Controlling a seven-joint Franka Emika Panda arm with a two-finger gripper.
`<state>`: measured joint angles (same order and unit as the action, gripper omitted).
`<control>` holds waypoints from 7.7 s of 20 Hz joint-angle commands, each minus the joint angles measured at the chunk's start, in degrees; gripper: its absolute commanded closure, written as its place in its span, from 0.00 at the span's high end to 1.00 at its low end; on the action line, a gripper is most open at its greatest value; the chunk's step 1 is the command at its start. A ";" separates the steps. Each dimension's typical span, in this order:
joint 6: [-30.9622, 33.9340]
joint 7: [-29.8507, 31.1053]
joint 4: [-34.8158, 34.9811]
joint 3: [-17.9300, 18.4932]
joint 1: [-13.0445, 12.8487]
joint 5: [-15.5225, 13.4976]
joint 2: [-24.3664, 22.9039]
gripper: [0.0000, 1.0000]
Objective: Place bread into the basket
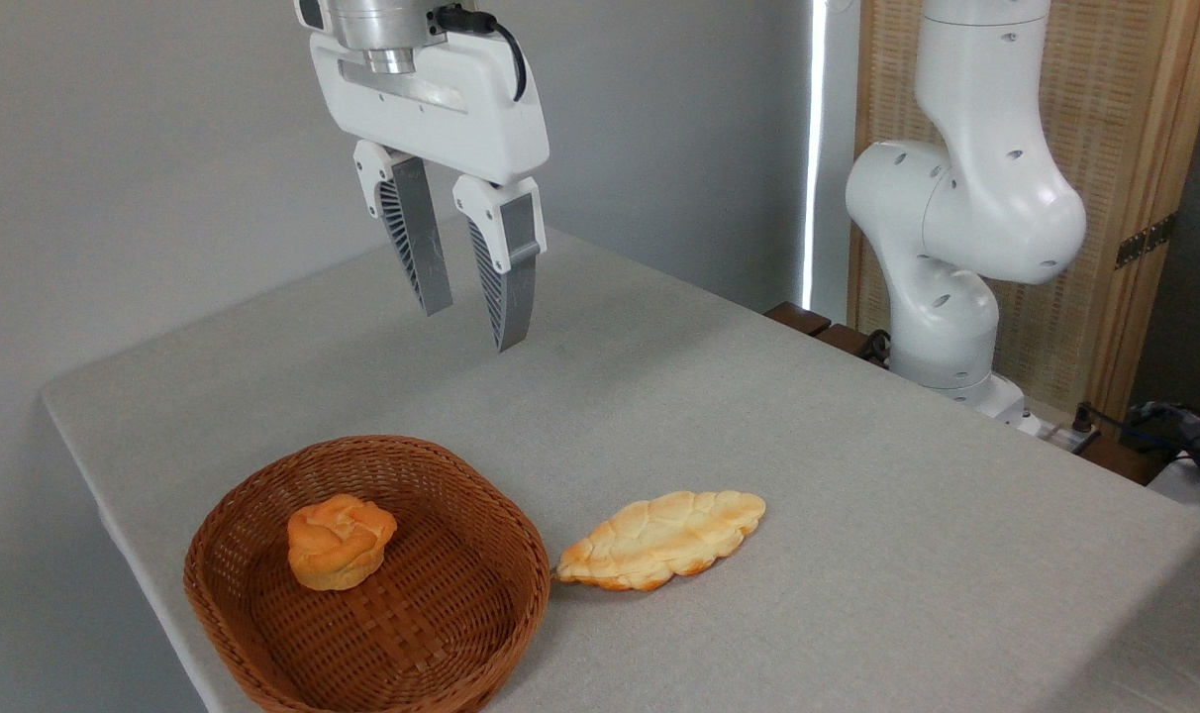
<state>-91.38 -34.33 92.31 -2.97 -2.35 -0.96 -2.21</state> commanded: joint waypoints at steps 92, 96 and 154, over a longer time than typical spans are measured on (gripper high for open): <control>-33.08 -25.44 43.22 9.03 -1.78 9.14 -9.74 0.49; -28.34 -25.35 41.38 8.68 -1.78 8.79 -10.18 0.47; -23.32 -12.44 2.35 5.60 -2.31 -6.07 13.37 1.00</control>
<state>-114.89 -49.62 96.13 3.34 -4.88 -8.02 11.89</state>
